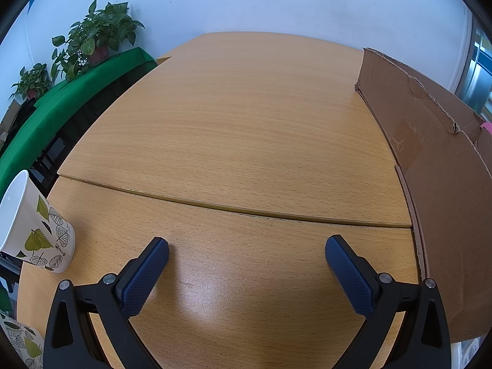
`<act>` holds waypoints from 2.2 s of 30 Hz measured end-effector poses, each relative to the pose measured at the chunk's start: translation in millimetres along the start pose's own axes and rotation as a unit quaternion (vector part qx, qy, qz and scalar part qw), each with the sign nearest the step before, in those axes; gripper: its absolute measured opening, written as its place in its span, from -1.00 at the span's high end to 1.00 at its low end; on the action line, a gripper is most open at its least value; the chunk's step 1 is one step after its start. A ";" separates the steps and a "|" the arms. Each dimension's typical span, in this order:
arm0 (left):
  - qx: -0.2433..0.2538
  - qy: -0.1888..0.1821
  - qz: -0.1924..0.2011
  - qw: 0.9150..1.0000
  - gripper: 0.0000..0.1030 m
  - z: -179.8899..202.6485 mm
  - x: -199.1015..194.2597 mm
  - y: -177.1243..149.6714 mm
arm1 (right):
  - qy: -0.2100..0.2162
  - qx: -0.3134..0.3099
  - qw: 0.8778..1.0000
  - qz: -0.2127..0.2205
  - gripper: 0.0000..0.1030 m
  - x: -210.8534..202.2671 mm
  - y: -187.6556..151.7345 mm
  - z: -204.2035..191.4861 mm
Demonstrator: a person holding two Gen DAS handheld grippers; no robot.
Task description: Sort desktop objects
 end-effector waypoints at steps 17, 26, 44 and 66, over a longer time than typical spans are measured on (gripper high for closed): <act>0.000 0.000 0.000 1.000 -1.00 0.1 0.0 -0.1 | -0.001 0.001 1.000 0.000 -1.00 0.5 -0.2 -0.1; -0.002 0.001 0.000 1.000 -1.00 -0.2 0.1 0.2 | -0.005 0.004 1.000 0.000 -1.00 -1.2 -1.1 -0.4; 0.012 -0.207 0.058 0.977 -0.99 91.8 -251.8 -53.2 | 0.183 -0.181 0.954 0.156 -0.99 -229.7 -64.9 -141.0; -0.059 -0.313 -0.070 0.945 -0.72 131.8 -230.9 -150.2 | 0.507 -0.291 0.811 0.010 -0.99 -299.1 -185.1 -318.7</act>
Point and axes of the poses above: each gripper's, at about its wrist camera, not at the fingertips, and x roughly the way its jaws point, z to its right, y to its top, the point moved 3 cm from there along x, roughly the way its jaws point, and after that the axes turned 9 degrees about z, right-handed, at the moved point
